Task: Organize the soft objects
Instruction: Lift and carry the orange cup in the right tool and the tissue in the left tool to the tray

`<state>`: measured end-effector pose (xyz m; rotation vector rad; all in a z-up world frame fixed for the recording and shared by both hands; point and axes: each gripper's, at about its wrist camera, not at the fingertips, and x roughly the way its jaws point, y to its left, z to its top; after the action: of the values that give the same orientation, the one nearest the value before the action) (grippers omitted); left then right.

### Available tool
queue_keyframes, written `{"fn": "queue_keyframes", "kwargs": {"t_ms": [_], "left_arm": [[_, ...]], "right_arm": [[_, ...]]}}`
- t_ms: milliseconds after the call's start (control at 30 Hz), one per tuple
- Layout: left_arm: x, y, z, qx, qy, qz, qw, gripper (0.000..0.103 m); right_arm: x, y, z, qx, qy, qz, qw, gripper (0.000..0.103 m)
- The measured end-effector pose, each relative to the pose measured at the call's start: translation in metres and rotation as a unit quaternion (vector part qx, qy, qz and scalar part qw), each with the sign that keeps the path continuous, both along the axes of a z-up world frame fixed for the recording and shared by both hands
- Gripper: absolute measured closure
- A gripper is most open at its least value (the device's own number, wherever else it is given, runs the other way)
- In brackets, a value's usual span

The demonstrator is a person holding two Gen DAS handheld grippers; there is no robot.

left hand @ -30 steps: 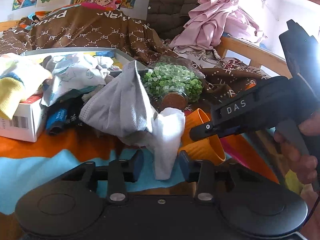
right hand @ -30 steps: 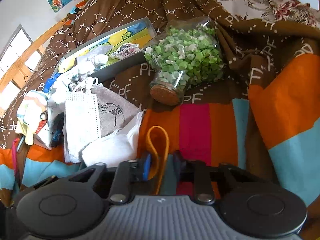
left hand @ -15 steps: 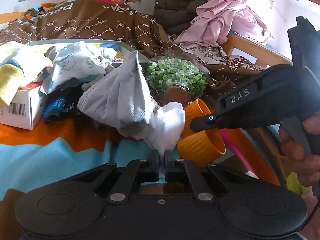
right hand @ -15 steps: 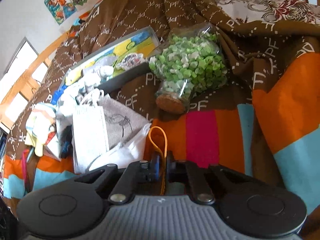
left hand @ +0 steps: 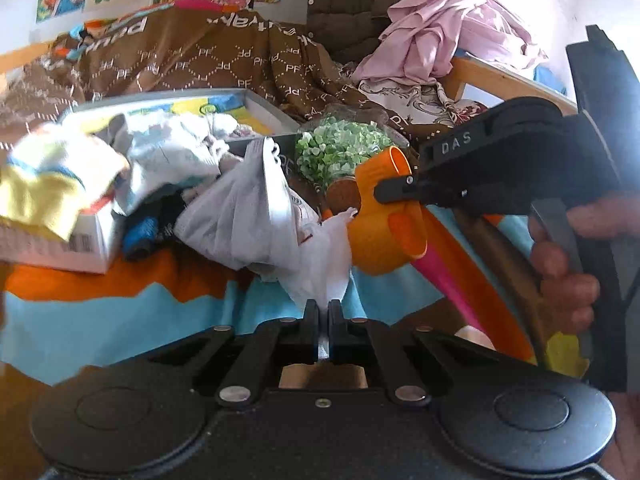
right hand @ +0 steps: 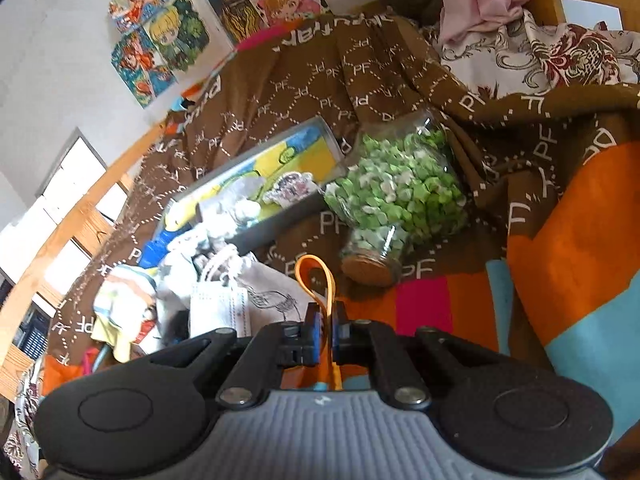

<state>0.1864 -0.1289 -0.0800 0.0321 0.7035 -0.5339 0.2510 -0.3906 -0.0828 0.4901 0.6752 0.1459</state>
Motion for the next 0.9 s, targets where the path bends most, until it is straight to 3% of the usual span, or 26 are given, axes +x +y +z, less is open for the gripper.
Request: {"fn": "queue_keyframes", "kwargs": {"t_ms": [267, 500, 900], "left_arm": [[-0.016, 0.001, 0.035, 0.044, 0.001, -0.025, 0.9987, 0.1], [-0.017, 0.023, 0.064, -0.004, 0.029, 0.007, 0.9995, 0.1], [-0.015, 0.04, 0.111, -0.05, 0.021, -0.009, 0.9985, 0.1]], "right_arm": [[-0.013, -0.004, 0.012, 0.024, -0.045, -0.005, 0.999, 0.097], [-0.025, -0.001, 0.027, 0.012, -0.108, -0.005, 0.994, 0.097], [-0.028, 0.003, 0.031, 0.002, -0.131, -0.003, 0.991, 0.097]]}}
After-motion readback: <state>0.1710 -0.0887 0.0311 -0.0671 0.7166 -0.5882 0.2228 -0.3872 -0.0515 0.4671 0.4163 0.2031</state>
